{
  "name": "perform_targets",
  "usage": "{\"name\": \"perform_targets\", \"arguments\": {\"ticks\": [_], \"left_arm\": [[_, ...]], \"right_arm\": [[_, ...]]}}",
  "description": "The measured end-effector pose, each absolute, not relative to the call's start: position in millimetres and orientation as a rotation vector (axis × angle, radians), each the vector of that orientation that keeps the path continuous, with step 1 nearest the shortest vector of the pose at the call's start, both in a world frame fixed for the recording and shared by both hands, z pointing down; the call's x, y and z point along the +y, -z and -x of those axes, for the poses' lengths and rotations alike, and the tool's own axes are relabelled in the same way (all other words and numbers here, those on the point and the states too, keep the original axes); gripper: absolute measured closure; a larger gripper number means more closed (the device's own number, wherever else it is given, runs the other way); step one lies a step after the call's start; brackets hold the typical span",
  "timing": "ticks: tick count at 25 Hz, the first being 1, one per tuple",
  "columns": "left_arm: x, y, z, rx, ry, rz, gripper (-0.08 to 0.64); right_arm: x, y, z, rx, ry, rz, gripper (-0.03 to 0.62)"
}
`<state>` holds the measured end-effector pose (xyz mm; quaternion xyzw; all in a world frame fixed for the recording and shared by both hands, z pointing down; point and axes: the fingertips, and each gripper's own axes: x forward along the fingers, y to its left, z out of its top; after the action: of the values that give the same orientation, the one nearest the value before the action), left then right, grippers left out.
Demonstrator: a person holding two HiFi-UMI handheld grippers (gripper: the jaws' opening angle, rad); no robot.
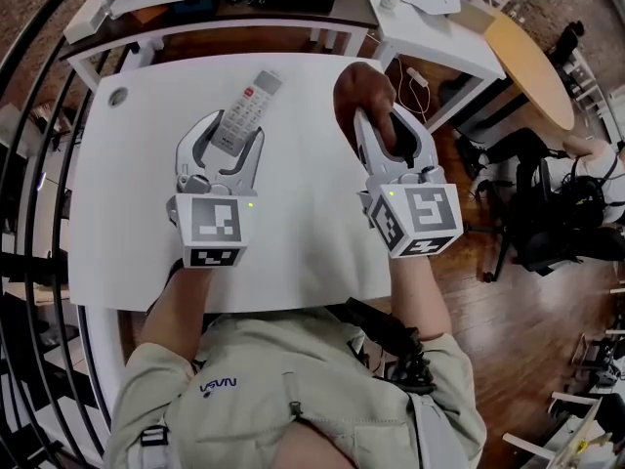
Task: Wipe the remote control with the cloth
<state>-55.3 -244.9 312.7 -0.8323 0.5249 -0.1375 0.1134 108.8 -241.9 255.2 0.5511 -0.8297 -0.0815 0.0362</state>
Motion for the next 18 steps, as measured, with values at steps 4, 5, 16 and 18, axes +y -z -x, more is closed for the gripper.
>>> {"name": "perform_targets", "arguments": {"ticks": [4,5,16,18], "left_arm": [[-236,-308,58,1.577,0.361,2.422,0.315],[-234,-308,57,1.569,0.355,2.414,0.316],[-207,-276,34,1.417,0.298,2.29,0.316],[-204,-273,33,1.438,0.283,2.286,0.316]], "right_arm": [[-228,-239,-94,-2.563,0.361,-1.666,0.468],[-226,-236,-91,-2.565,0.386,-1.659,0.468],[-207,-216,-52,-2.572,0.597,-1.554,0.468],[-201,-213,-40,-2.574,0.652,-1.519,0.468]]}}
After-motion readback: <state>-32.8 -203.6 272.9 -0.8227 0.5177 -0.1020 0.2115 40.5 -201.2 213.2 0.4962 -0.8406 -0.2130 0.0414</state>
